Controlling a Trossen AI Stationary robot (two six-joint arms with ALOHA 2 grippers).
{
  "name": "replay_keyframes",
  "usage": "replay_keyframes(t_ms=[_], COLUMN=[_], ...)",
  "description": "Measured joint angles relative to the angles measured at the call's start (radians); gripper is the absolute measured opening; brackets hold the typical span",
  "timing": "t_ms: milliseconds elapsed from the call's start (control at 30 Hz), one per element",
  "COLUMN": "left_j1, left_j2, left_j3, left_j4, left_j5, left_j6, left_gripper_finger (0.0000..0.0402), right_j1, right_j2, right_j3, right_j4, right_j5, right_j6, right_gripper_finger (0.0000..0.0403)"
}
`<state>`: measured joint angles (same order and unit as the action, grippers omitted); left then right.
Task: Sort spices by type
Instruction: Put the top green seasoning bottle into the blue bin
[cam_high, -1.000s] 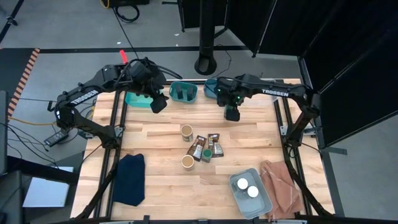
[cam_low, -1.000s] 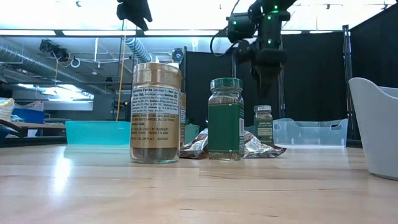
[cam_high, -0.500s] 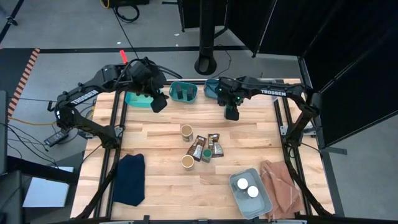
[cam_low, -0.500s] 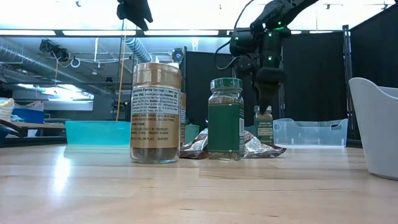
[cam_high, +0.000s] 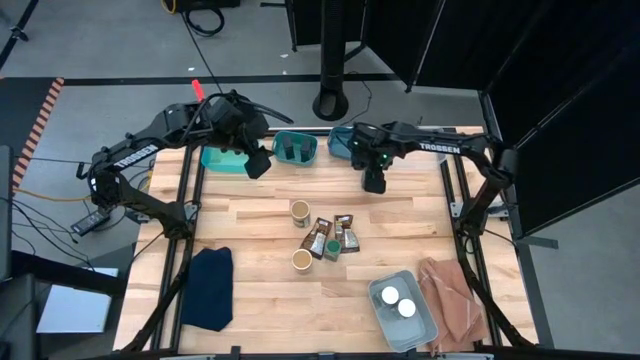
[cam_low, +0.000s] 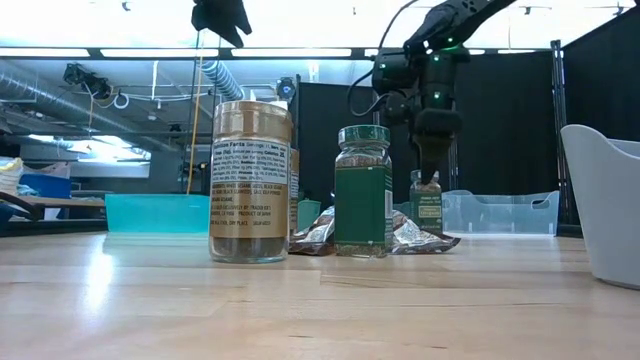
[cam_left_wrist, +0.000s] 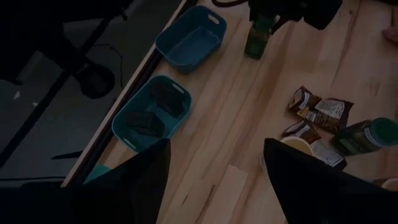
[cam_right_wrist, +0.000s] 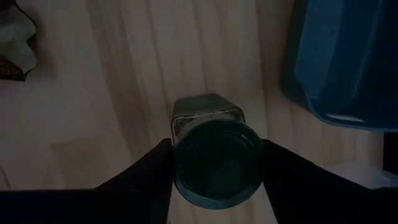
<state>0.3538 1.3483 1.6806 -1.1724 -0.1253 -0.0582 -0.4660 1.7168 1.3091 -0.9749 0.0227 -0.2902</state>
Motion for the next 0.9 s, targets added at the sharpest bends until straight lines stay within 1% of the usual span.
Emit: replay_keyframes(t_ms=[100,300,500,600,667,733,900], left_j1=[0.000,0.000,0.000,0.000,0.000,0.000,0.000], left_j2=[0.000,0.000,0.000,0.000,0.000,0.000,0.000], left_j3=[0.000,0.000,0.000,0.000,0.000,0.000,0.000], left_j4=[0.001,0.001,0.001,0.001,0.001,0.000,0.000], left_j5=[0.000,0.000,0.000,0.000,0.000,0.001,0.001], left_j6=[0.000,0.001,0.001,0.001,0.001,-0.002,-0.005], left_gripper_finger=[0.0264,0.0264,0.0264,0.0264,0.0264,0.0264,0.0264], right_j1=[0.000,-0.019,-0.057,-0.081,-0.099,-0.113,-0.123], right_j2=[0.003,0.002,0.002,0.004,0.029,0.080,0.253], right_j3=[0.042,0.168,0.269,0.292,0.320,0.367,0.549], right_j4=[-0.028,-0.069,-0.001,0.068,0.092,0.087,-0.023], right_j5=[0.000,-0.001,0.006,0.046,0.056,0.055,0.056], right_j6=[0.015,0.036,0.062,0.091,0.111,0.112,0.103], right_gripper_finger=[0.0211,0.0211,0.0211,0.0211,0.0211,0.0211,0.0211])
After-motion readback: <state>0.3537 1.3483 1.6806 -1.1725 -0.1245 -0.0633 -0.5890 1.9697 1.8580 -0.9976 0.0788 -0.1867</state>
